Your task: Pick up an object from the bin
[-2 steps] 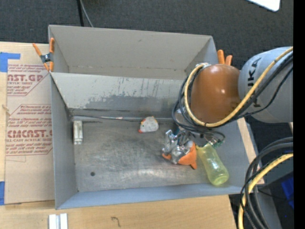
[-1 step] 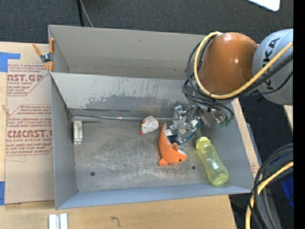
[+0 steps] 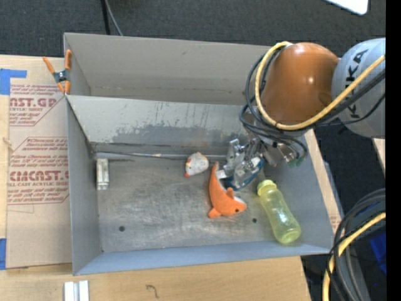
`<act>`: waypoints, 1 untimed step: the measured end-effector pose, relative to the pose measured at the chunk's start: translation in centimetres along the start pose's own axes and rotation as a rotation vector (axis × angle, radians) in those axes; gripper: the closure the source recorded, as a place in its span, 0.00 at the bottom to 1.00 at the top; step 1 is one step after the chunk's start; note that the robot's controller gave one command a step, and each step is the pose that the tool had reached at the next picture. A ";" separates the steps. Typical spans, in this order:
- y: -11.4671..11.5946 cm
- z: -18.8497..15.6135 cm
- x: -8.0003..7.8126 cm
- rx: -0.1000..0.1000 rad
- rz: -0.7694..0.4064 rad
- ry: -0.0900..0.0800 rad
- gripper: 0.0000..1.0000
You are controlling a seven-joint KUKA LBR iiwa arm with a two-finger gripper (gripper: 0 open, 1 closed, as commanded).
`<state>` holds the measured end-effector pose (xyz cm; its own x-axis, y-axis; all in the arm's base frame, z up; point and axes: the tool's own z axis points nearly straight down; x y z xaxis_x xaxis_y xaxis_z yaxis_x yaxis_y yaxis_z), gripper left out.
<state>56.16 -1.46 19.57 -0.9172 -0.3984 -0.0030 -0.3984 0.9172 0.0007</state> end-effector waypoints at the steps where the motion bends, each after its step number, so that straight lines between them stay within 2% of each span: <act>1: 3.8 6.6 1.2 -0.002 0.248 0.007 0.00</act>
Offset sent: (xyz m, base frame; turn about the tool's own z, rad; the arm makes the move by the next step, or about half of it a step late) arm 0.0000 0.0000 0.0000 0.0000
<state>53.52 1.58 12.93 -0.9869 -0.1614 0.0041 -0.1614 0.9869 0.0029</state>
